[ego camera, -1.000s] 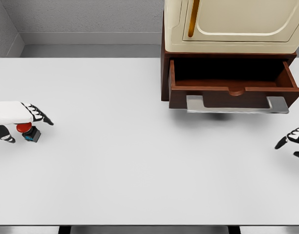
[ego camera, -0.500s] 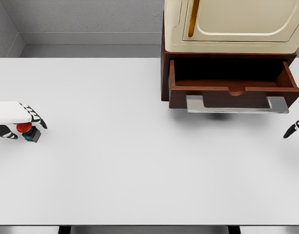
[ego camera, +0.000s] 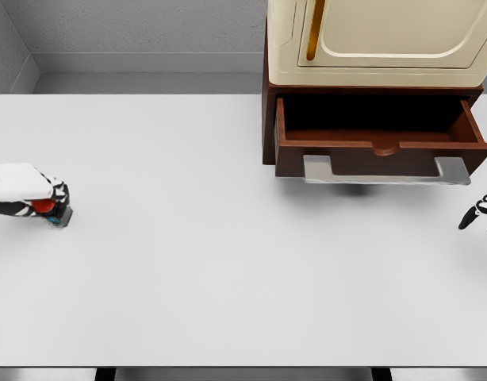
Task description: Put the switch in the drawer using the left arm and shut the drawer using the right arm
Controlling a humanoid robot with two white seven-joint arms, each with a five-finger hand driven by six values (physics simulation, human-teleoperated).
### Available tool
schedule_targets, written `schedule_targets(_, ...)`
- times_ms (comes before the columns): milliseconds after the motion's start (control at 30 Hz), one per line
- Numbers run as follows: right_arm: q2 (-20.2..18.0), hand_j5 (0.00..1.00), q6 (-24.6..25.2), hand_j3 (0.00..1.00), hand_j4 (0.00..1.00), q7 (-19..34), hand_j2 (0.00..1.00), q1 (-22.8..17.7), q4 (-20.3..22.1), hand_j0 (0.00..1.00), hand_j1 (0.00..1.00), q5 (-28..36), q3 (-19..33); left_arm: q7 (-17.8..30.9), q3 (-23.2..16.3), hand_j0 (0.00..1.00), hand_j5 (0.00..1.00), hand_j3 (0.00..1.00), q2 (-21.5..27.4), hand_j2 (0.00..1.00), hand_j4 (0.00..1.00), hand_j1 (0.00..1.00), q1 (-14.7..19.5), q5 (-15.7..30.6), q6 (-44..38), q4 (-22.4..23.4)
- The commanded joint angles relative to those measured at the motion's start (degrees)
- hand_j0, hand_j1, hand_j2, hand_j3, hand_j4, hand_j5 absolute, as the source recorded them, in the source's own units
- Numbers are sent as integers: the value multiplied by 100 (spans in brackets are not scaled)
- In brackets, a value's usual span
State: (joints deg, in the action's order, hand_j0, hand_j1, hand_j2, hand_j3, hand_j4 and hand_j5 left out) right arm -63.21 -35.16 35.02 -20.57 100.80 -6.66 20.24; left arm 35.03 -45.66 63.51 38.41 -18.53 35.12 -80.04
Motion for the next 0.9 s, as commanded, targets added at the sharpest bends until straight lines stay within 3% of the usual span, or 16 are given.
schedule_targets(0, -8, 56, 16, 56, 56, -2, 56, 0, 1, 56, 56, 33, -2, -3, 4, 35, 35, 35, -5, 35, 35, 35, 0, 25, -12, -11)
schedule_targets(133, -8, 52, 16, 52, 52, -2, 52, 0, 1, 52, 52, 42, -2, -3, -5, 35, 35, 35, -14, 35, 35, 35, 158, 42, -12, -46)
schedule_targets(367, -8, 58, 16, 58, 58, -2, 58, 9, 1, 58, 58, 33, -2, -3, -5, 36, 36, 36, -427, 36, 36, 36, 439, 77, -12, -205)
schedule_targets(567, -8, 59, 16, 59, 59, -2, 59, 18, 10, 59, 59, 60, -2, -3, 22, 36, 36, 36, -620, 36, 36, 36, 632, 279, -12, -741)
schedule_targets(867, -8, 59, 16, 59, 59, -2, 59, 18, 1, 59, 59, 86, -2, -3, 22, 36, 36, 36, -1385, 36, 36, 36, 993, 482, -12, -785)
